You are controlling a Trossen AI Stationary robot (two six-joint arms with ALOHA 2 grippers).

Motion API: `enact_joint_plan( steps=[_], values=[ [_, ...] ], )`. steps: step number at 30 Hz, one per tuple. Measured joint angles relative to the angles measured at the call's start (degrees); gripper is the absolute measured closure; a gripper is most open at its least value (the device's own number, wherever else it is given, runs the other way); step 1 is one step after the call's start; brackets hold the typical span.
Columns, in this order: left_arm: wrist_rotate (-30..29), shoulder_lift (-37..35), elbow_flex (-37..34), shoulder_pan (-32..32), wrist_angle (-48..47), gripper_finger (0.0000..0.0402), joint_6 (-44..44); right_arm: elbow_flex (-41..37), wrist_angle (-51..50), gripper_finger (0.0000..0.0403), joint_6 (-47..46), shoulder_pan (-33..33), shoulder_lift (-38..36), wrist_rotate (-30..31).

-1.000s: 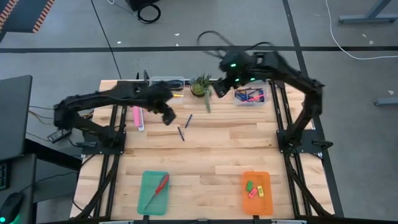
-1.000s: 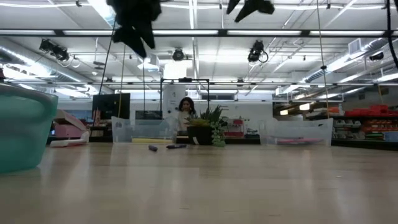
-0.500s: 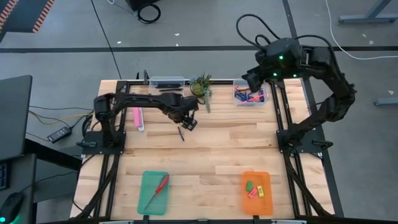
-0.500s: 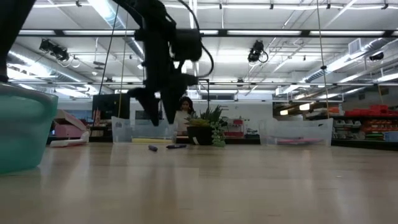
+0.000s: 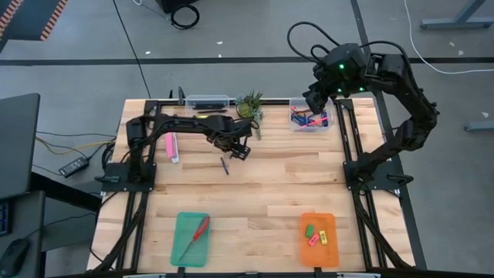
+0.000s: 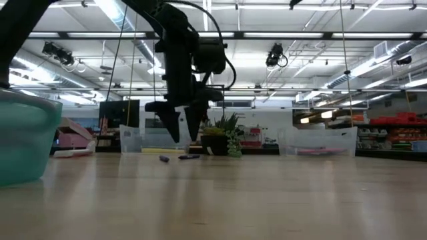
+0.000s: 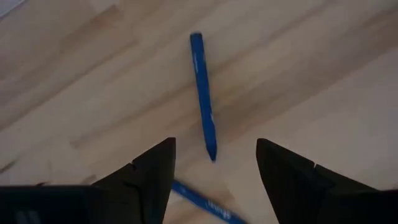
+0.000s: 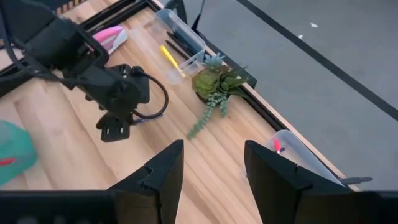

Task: Sort crayons/erasers/pens/pencils in bins
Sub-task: Put the blue crayon into the right transparent bin

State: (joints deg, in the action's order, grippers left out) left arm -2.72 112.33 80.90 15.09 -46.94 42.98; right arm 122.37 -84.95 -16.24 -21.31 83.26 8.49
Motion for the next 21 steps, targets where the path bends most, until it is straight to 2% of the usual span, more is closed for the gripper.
enact_joint_plan(
  steps=[10, 21],
  values=[
    [-1.15, 4.18, 0.63, 0.85, -2.00, 0.0175, -3.36, 0.00, 0.28, 0.0228, -2.22, -0.45, 0.29, 0.02],
    [-0.10, 5.25, 0.57, 0.45, 1.02, 0.0226, -3.19, 0.00, 0.55, 0.0228, -2.91, -0.41, 0.29, 0.01]
  ],
)
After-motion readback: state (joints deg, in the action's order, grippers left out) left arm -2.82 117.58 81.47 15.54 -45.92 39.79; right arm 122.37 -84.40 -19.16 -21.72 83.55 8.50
